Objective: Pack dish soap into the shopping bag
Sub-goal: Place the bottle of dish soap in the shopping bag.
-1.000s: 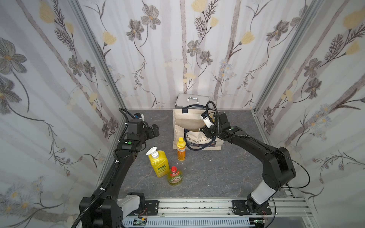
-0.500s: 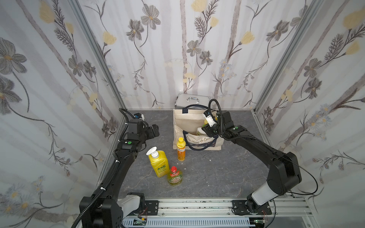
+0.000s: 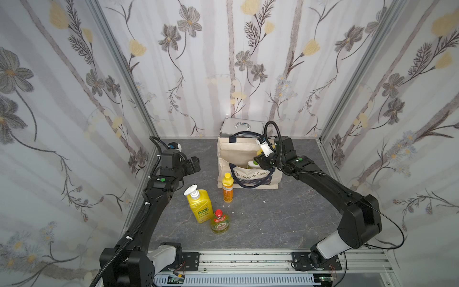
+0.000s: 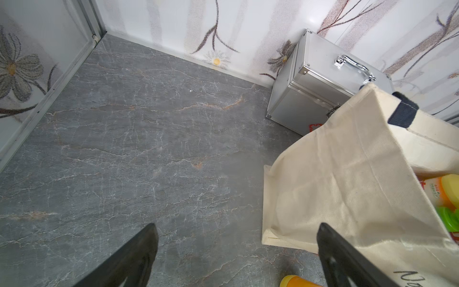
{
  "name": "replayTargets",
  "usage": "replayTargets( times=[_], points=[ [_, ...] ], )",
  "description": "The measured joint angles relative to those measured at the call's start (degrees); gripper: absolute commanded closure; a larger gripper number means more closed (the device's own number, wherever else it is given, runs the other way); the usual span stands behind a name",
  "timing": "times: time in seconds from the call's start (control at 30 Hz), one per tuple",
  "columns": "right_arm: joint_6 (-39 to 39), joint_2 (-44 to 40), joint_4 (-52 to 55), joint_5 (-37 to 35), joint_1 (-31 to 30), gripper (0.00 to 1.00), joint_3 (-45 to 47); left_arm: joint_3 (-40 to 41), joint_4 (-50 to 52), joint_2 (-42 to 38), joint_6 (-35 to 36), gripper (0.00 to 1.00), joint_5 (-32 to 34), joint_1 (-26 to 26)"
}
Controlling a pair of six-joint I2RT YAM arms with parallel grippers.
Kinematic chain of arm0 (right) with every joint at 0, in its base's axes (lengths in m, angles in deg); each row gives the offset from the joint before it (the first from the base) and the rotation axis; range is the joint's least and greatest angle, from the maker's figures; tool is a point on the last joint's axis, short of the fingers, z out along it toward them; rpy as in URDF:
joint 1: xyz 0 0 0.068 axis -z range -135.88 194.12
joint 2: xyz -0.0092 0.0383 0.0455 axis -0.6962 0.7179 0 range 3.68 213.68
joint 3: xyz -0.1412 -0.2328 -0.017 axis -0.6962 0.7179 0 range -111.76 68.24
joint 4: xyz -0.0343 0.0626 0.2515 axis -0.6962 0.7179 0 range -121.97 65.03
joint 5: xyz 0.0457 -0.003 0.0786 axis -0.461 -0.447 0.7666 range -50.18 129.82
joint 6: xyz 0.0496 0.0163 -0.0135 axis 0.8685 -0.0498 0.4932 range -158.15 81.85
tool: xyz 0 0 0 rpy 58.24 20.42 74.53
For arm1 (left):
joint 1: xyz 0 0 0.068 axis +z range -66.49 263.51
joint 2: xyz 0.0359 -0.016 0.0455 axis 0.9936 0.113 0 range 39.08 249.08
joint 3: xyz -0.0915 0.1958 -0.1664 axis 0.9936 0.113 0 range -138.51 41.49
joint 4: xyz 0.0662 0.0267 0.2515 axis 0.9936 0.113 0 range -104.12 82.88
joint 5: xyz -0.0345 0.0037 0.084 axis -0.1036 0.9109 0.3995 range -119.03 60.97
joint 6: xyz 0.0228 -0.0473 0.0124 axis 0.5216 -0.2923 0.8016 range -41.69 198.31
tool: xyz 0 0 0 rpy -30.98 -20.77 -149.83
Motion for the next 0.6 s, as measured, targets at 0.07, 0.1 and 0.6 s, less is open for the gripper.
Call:
replayTargets(
  times=[0.07,0.1,0.6],
  points=[
    [0.33,-0.63,0.2,-0.13,0.0,0.46,-0.17,0.0,0.0,0.0,0.0,0.0,0.0,0.0],
    [0.42,-0.92,0.2,-0.13,0.0,0.45,-0.24,0.0,0.0,0.0,0.0,0.0,0.0,0.0],
    [1.46,-5.66,0.59,0.15,0.04,0.43,-0.61,0.0,0.0,-0.24,0.0,0.0,0.0,0.0]
  ],
)
